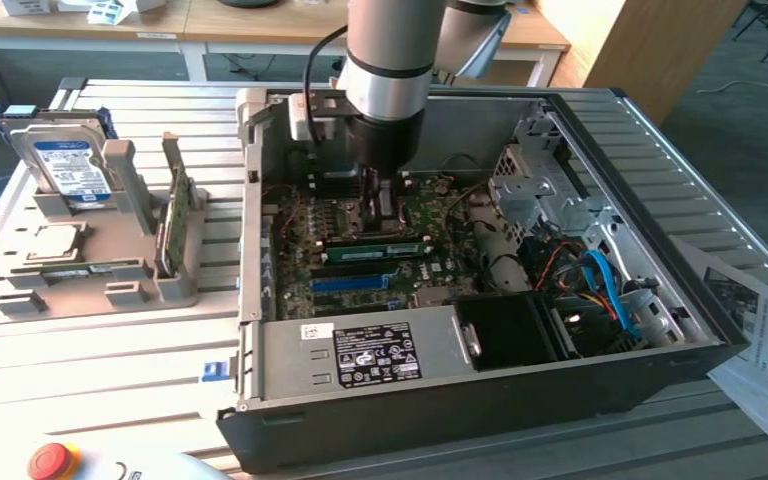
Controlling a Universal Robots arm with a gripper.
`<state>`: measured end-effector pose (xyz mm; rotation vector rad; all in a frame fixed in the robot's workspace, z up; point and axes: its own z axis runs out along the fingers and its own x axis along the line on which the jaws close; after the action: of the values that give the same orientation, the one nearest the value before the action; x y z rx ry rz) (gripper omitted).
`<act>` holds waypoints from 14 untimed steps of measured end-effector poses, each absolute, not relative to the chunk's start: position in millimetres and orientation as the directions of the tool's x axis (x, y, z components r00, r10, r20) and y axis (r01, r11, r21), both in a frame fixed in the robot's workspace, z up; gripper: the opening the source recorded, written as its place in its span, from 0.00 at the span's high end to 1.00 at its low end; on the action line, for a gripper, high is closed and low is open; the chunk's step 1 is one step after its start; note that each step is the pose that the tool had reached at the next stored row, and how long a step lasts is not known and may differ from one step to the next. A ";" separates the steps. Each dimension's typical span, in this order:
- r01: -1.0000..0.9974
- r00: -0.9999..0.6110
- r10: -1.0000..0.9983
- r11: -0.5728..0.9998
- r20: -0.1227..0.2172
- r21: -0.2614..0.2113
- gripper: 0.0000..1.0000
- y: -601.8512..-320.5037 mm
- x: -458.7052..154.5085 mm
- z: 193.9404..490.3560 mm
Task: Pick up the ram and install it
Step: 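Press down the ram until it locks into place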
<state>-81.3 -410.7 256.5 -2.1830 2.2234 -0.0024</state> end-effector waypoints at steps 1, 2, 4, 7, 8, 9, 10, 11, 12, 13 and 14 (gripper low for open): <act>-1.000 -0.018 -1.000 0.019 -0.017 -0.019 0.90 -410.7 -81.3 257.6; -1.000 -0.018 -1.000 0.019 -0.017 -0.019 0.90 -410.7 -81.3 258.9; -1.000 -0.018 -1.000 0.019 -0.017 -0.019 0.90 -410.7 -81.3 262.5; -1.000 -0.018 -1.000 0.018 -0.017 -0.018 0.90 -410.7 -81.3 269.0; -1.000 -0.018 -1.000 0.019 -0.017 -0.018 0.90 -410.7 -81.3 270.8; -1.000 -0.018 -1.000 0.019 -0.017 -0.018 0.90 -410.7 -81.3 272.5; -1.000 -0.018 -1.000 0.019 -0.017 -0.018 0.90 -410.6 -81.3 274.5; -1.000 -0.018 -1.000 0.019 -0.017 -0.018 0.90 -410.6 -81.3 276.9; -1.000 -0.018 -1.000 0.019 -0.017 -0.018 0.90 -410.7 -81.3 279.3; -1.000 -0.018 -1.000 0.019 -0.017 -0.018 0.90 -410.7 -81.3 281.8; -1.000 -0.018 -1.000 0.019 -0.017 -0.018 0.90 -410.7 -81.3 284.3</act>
<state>-81.3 -410.7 284.3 -2.1834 2.2239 -0.0013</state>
